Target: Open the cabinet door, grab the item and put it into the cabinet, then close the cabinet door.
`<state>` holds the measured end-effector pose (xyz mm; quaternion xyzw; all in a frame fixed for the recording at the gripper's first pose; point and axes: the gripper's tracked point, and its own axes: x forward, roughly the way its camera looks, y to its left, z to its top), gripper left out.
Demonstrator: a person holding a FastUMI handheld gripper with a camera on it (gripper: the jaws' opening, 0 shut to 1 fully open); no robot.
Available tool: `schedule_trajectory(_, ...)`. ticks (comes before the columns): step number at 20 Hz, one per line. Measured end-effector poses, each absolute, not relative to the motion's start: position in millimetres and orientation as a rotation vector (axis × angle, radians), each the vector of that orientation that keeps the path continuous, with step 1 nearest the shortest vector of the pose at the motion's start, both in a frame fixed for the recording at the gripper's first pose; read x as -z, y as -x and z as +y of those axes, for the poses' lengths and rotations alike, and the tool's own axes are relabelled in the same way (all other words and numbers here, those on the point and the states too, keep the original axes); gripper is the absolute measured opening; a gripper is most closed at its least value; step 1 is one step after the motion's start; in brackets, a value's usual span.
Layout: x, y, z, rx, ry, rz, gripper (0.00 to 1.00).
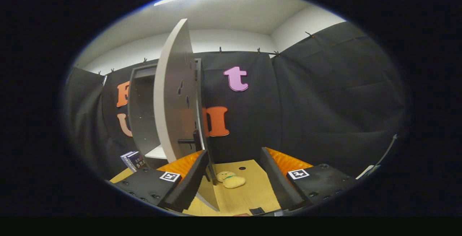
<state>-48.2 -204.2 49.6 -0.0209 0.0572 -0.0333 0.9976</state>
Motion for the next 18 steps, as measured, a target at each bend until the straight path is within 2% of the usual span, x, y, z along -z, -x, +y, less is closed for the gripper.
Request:
schedule_trajectory(6, -38, 26, -212, 0.081, 0.012, 0.123, 0.93)
schedule_trajectory(18, -38, 33, -177, 0.107, 0.066, 0.114, 0.93)
